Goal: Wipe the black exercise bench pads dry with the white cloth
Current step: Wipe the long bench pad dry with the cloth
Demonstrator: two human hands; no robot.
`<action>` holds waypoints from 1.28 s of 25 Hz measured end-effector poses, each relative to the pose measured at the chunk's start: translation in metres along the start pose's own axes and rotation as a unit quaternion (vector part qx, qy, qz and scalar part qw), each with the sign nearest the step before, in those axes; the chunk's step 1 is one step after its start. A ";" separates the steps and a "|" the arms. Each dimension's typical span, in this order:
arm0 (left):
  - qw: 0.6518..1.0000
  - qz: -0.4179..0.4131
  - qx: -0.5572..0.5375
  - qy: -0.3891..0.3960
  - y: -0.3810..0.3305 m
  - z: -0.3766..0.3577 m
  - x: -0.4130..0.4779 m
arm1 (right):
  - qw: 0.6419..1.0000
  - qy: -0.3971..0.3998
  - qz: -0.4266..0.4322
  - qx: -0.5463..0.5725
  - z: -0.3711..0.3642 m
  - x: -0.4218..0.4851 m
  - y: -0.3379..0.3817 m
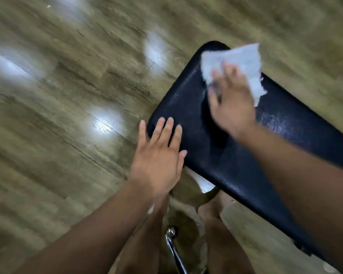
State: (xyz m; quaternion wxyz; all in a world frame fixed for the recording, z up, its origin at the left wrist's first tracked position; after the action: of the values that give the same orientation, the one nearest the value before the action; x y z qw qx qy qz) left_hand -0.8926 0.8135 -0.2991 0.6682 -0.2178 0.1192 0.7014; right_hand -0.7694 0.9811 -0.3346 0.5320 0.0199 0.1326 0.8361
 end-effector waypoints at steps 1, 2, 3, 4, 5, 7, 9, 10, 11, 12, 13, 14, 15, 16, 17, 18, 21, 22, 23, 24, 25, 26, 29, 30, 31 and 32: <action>0.999 0.001 -0.032 -0.024 0.001 0.003 -0.014 | 0.998 0.014 0.069 0.003 -0.013 -0.037 0.033; 0.997 0.002 -0.063 -0.043 0.002 0.003 -0.028 | 0.987 0.041 0.153 0.010 -0.023 -0.075 0.063; 0.995 0.004 -0.086 -0.055 0.004 -0.002 -0.040 | 0.971 0.077 0.228 0.007 -0.031 -0.103 0.081; 0.993 0.011 -0.101 -0.055 0.006 -0.009 -0.050 | 0.950 0.102 0.296 -0.008 -0.035 -0.115 0.085; 0.993 0.018 -0.111 -0.047 0.007 -0.016 -0.058 | 0.927 0.130 0.351 -0.020 -0.033 -0.109 0.077; 0.992 0.021 -0.118 -0.037 0.007 -0.026 -0.058 | 0.931 0.098 0.346 -0.057 -0.028 -0.056 0.044; 0.995 0.026 -0.099 -0.023 0.007 -0.033 -0.046 | 0.981 0.039 0.181 -0.063 -0.010 0.026 0.005; 0.995 0.029 -0.090 -0.014 0.008 -0.036 -0.041 | 0.993 0.030 0.100 -0.063 -0.002 0.064 -0.013; 0.996 0.029 -0.086 -0.007 0.009 -0.039 -0.039 | 0.998 0.033 0.040 -0.046 0.003 0.085 -0.020; 0.995 0.031 -0.091 -0.002 0.010 -0.041 -0.040 | 0.999 0.020 0.014 -0.032 0.005 0.089 -0.013; 0.994 0.040 -0.105 -0.003 0.012 -0.041 -0.046 | 0.999 0.015 0.019 -0.030 -0.004 0.076 0.002; 0.991 0.050 -0.126 -0.010 0.015 -0.038 -0.052 | 0.998 0.011 0.055 -0.037 -0.015 0.051 0.023; 0.987 0.058 -0.147 -0.022 0.018 -0.034 -0.058 | 0.993 0.030 0.109 -0.030 -0.026 0.015 0.048; 0.984 0.063 -0.166 -0.033 0.022 -0.030 -0.065 | 0.981 0.065 0.180 -0.020 -0.036 -0.027 0.074; 0.981 0.064 -0.176 -0.046 0.027 -0.027 -0.069 | 0.957 0.111 0.269 -0.015 -0.044 -0.070 0.097; 0.980 0.064 -0.180 -0.056 0.032 -0.025 -0.071 | 0.923 0.142 0.356 -0.031 -0.045 -0.100 0.109; 0.980 0.067 -0.181 -0.053 0.043 -0.024 -0.065 | 0.843 0.178 0.501 -0.077 -0.034 -0.077 0.100; 0.981 0.067 -0.179 -0.044 0.044 -0.025 -0.059 | 0.864 0.166 0.470 -0.073 -0.030 -0.047 0.096; 0.982 0.060 -0.177 -0.033 0.042 -0.026 -0.052 | 0.906 0.125 0.399 -0.069 -0.027 -0.009 0.089; 0.984 0.046 -0.172 -0.022 0.038 -0.028 -0.046 | 0.944 0.093 0.302 -0.098 -0.022 0.034 0.078; 0.986 0.031 -0.165 -0.007 0.033 -0.030 -0.041 | 0.961 0.074 0.213 -0.158 -0.017 0.075 0.062; 0.987 0.019 -0.160 0.004 0.028 -0.032 -0.037 | 0.969 0.085 0.133 -0.188 -0.010 0.100 0.049; 0.987 0.035 -0.158 0.025 0.020 -0.031 -0.035 | 0.971 0.087 0.119 -0.189 -0.010 0.083 0.068; 0.985 0.047 -0.164 0.032 0.019 -0.030 -0.036 | 0.967 0.087 0.170 -0.166 -0.020 0.051 0.087; 0.984 0.056 -0.168 0.035 0.020 -0.032 -0.036 | 0.956 0.089 0.248 -0.132 -0.030 0.015 0.110; 0.984 0.058 -0.166 0.033 0.020 -0.031 -0.036 | 0.934 0.111 0.327 -0.095 -0.039 -0.019 0.130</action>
State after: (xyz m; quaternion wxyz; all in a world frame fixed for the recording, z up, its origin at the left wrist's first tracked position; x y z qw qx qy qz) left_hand -0.9078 0.7658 -0.3122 0.5770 -0.3410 0.0354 0.7413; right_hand -0.8826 0.9045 -0.3386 0.2107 -0.0816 0.0970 0.9693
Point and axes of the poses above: each hand's wrist, its own x-axis towards the middle knuckle, its own z-axis out of the back of the hand, y = z × x, the point moved 4 cm from there along x, towards the middle knuckle, and after that the axes turned 1 degree about -y, right-handed, at the moved point
